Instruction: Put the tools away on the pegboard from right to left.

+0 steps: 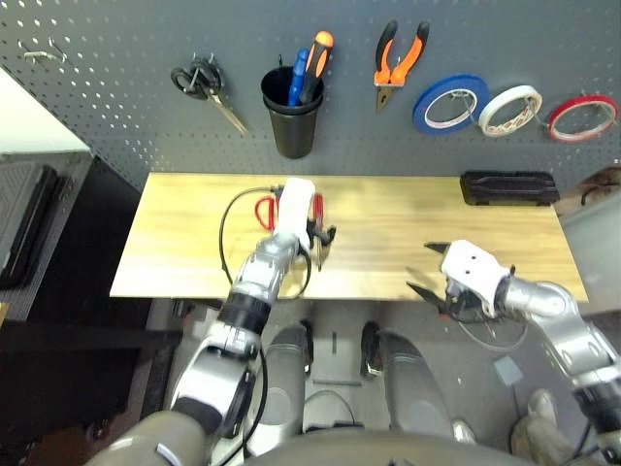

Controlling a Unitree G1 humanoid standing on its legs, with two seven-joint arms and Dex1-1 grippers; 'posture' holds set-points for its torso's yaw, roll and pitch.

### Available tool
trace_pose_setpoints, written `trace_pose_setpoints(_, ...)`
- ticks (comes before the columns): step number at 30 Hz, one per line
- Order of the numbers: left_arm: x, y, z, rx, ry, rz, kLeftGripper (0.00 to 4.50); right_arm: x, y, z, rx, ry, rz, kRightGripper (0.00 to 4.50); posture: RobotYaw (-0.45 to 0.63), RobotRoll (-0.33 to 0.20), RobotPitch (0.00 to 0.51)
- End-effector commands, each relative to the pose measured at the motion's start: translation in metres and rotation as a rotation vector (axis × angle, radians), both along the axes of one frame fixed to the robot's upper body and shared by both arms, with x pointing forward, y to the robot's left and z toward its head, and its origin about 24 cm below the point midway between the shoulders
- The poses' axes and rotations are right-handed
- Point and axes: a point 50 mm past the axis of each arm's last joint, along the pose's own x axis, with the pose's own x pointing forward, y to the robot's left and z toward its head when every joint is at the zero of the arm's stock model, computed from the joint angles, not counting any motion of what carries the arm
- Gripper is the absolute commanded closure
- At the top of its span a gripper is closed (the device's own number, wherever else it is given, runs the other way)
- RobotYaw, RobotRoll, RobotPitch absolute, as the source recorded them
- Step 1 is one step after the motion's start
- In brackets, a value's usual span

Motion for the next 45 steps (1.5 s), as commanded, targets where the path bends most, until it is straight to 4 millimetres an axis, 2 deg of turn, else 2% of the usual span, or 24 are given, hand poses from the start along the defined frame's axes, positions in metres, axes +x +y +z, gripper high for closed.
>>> trace_pose_setpoints(1, 0.005, -0.005, -0.008, -0.001, 0.048, 0.036, 0.0, -0.006, 0.006, -0.003, -0.009, 0.015, 0.009, 0.04, 0.04, 0.0, 0.286)
trace_pose_setpoints(6, 0.01, -0.019, -0.01, 0.013, 0.061, 0.0, 0.0, -0.008, 0.008, -0.001, -0.01, 0.009, 0.006, 0.04, 0.02, 0.0, 0.291)
trace_pose_setpoints(11, 0.008, -0.025, -0.015, 0.033, 0.076, -0.008, 0.0, -0.009, 0.01, 0.0, -0.007, 0.005, 0.001, 0.04, -0.01, 0.0, 0.295)
trace_pose_setpoints(20, 0.003, -0.018, -0.029, 0.105, 0.118, 0.024, 0.0, -0.007, 0.016, 0.008, 0.014, -0.016, -0.004, 0.04, -0.03, 0.0, 0.296)
trace_pose_setpoints(22, 0.001, -0.015, -0.032, 0.117, 0.125, 0.037, 0.38, -0.005, 0.017, 0.009, 0.017, -0.022, -0.005, 0.0, -0.03, 0.0, 0.294)
trace_pose_setpoints(24, 0.0, -0.013, -0.035, 0.127, 0.133, 0.053, 0.97, -0.004, 0.017, 0.011, 0.02, -0.026, -0.005, 0.0, -0.03, 0.0, 0.293)
trace_pose_setpoints(31, -0.004, -0.009, -0.042, 0.121, 0.135, 0.09, 3.65, -0.002, 0.017, 0.011, 0.024, -0.032, -0.001, 0.0, 0.0, 0.0, 0.285)
trace_pose_setpoints(38, -0.008, -0.011, -0.043, 0.009, 0.146, 0.172, 3.67, 0.004, 0.022, 0.009, 0.034, -0.038, 0.015, 0.0, 0.05, 0.0, 0.273)
trace_pose_setpoints(45, -0.019, -0.01, -0.035, -0.07, 0.117, 0.217, 3.67, 0.011, 0.022, 0.007, 0.033, -0.042, 0.036, 0.0, 0.1, 0.0, 0.267)
